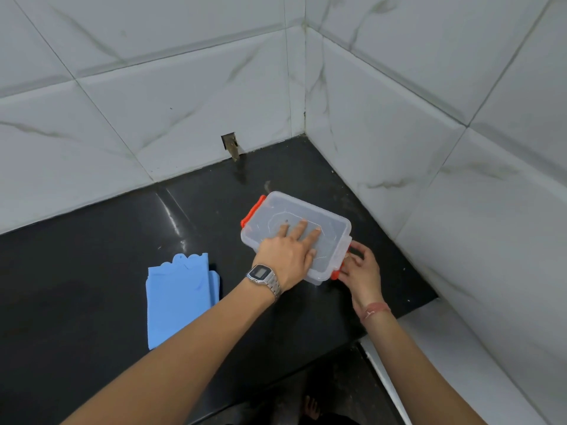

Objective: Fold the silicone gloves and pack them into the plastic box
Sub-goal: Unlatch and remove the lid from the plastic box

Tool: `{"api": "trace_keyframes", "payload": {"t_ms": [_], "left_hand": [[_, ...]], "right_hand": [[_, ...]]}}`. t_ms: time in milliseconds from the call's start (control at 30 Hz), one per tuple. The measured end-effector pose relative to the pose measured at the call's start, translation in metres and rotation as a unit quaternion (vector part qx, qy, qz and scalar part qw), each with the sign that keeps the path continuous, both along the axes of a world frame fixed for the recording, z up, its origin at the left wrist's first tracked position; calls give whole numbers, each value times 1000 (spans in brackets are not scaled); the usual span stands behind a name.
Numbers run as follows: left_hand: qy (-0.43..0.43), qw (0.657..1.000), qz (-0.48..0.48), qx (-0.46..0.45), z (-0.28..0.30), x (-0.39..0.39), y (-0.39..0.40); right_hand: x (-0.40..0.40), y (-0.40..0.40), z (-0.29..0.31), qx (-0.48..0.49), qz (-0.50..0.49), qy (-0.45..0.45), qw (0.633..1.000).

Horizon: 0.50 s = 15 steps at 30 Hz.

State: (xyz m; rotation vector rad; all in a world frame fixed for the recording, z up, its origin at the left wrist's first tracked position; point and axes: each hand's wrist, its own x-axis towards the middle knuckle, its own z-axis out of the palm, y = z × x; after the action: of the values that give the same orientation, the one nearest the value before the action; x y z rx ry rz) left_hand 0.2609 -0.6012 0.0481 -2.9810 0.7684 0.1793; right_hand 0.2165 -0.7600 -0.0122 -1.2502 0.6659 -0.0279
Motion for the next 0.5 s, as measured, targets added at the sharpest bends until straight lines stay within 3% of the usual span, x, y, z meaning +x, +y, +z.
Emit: {"api": "trace_keyframes", "payload": {"t_ms": [67,200,367,500], "left_hand": [[-7,999,-25,19,5,-7,-8],[-66,996,-55,3,17,7,-13],[39,995,94,-19,13,37,22],[39,987,151,-40,3,34,39]], "right_hand": [[12,-7,4,-21,-26,3,999],[32,-24,14,60,-55,2,997],[13,-22,16,60,-80,-26,995],[-28,-1,13,34,-130,-26,991]]}}
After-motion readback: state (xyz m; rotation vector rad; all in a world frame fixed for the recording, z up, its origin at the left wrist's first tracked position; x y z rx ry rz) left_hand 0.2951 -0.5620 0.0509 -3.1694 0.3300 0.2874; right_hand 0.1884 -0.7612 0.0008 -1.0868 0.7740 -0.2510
